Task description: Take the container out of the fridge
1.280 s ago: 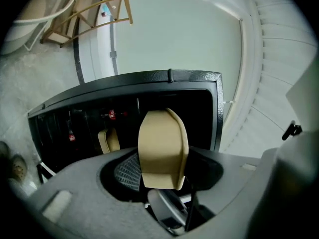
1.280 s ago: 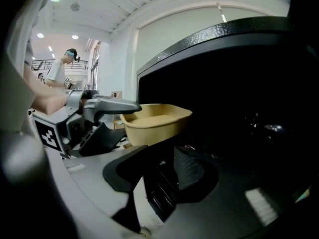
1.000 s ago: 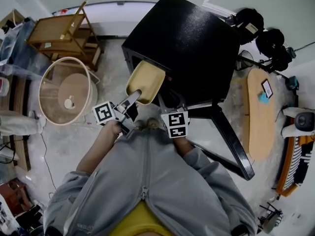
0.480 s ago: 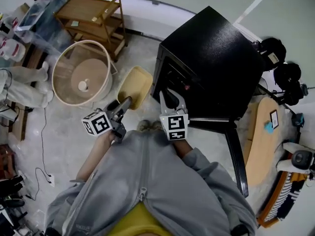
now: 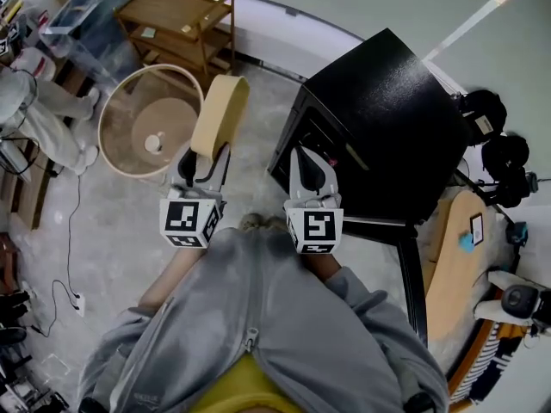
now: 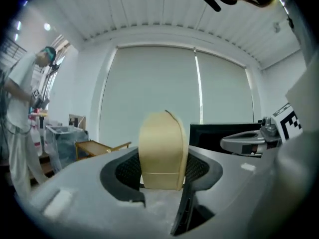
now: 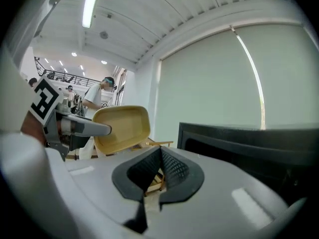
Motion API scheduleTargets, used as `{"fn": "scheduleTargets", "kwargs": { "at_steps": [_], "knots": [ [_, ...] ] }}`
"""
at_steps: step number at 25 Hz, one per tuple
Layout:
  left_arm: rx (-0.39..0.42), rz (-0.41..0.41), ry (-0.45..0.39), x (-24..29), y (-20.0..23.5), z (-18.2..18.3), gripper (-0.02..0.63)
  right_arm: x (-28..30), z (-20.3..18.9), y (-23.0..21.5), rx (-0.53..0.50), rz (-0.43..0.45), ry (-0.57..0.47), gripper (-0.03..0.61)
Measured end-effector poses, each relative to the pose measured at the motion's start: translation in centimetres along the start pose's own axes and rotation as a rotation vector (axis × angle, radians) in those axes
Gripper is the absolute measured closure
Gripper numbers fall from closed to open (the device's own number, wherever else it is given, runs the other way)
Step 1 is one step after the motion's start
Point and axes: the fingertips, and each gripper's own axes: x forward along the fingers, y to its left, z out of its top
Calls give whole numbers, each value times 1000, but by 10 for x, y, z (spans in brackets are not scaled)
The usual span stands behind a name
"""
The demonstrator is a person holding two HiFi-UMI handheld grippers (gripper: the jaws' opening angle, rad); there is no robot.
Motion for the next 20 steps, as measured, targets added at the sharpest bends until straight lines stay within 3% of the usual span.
{"fn": "scheduleTargets", "kwargs": {
  "at_steps": [4, 9, 20],
  "knots": [
    [73, -10, -42, 6, -17, 26, 397, -8, 42, -4, -61, -38, -86, 578],
    [110, -48, -73, 13, -43, 40, 397, -19, 79, -10, -64, -69, -158, 578],
    [81, -99, -55, 19, -58, 32, 397, -26, 55, -22, -46, -88, -97, 578]
  ]
}}
